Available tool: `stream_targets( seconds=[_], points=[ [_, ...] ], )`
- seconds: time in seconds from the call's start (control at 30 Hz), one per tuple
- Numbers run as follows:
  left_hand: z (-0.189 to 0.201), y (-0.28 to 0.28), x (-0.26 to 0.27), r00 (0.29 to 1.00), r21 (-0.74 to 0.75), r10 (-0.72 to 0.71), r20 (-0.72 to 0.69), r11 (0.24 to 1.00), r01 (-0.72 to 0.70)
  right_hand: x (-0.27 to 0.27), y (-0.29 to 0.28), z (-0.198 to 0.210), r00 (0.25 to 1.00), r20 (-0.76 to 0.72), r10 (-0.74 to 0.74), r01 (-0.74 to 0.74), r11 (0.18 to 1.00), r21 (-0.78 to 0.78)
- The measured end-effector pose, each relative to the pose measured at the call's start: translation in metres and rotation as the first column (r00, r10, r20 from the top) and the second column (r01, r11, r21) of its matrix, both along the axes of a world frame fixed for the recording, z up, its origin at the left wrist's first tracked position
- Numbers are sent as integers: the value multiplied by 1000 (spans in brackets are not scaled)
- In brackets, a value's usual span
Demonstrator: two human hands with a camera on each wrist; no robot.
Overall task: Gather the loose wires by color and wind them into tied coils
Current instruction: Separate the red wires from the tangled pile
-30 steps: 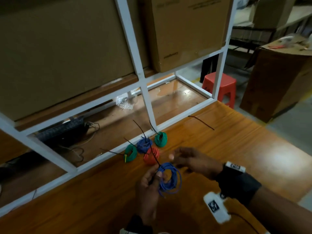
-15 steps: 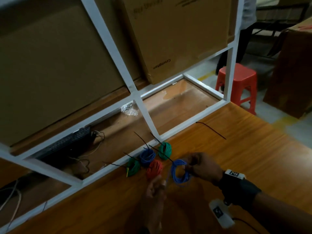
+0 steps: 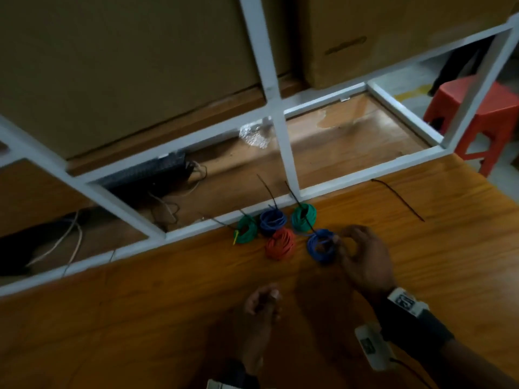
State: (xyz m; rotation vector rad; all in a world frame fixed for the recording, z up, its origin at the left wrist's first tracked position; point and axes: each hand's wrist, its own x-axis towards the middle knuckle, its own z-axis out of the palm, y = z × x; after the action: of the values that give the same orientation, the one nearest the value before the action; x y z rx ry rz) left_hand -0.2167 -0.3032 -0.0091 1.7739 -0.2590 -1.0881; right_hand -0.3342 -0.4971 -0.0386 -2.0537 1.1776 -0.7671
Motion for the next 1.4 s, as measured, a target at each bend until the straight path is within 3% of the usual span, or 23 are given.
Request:
stream_targets(
  seconds=[0.07, 0.2, 0.4, 0.53, 0.63, 0.73, 0.83, 0.87, 0.97, 1.13, 1.27, 1.4],
  points=[
    [9, 19, 26, 989, -32, 139, 41, 990, -137, 1, 28, 6, 995, 91, 38, -36, 999, -29],
    [1, 67, 42, 984, -54, 175, 38, 984, -172, 28, 87, 14, 982, 137, 133, -149, 982, 118],
    [-16, 155, 125, 958, -11, 280, 54, 960, -280, 116, 172, 27, 933, 197, 302, -330, 935, 129],
    [-20, 226, 208, 951, -50, 255, 175, 967, -250, 199, 247, 43, 909, 97, 404, -415, 896, 159],
    [-22, 293, 273, 907, -69, 250, 339, 968, -241, 261, 303, 44, 861, 63, 505, -507, 837, 206],
    [-17, 362, 321, 793, 42, 159, 588, 973, -227, 315, 347, 38, 748, -64, 661, -622, 731, 279],
    [-21, 414, 351, 720, 115, 166, 674, 939, -324, 358, 375, 28, 661, -170, 731, -656, 673, 342],
    [-27, 426, 360, 708, 143, 148, 691, 932, -334, 371, 382, 26, 653, -200, 731, -637, 672, 377],
    [-36, 451, 383, 735, 333, -83, 673, 921, -201, 409, 400, 24, 669, -269, 693, -538, 700, 469],
    [-25, 449, 395, 801, 407, -159, 577, 907, -113, 448, 408, 4, 617, -480, 623, -492, 782, 381],
    [-27, 453, 409, 824, 274, -32, 566, 950, -151, 431, 381, -13, 548, -543, 637, -526, 767, 368],
    [-33, 467, 427, 806, 77, 88, 585, 984, -163, 354, 316, -34, 475, -657, 585, -598, 763, 247]
  ],
)
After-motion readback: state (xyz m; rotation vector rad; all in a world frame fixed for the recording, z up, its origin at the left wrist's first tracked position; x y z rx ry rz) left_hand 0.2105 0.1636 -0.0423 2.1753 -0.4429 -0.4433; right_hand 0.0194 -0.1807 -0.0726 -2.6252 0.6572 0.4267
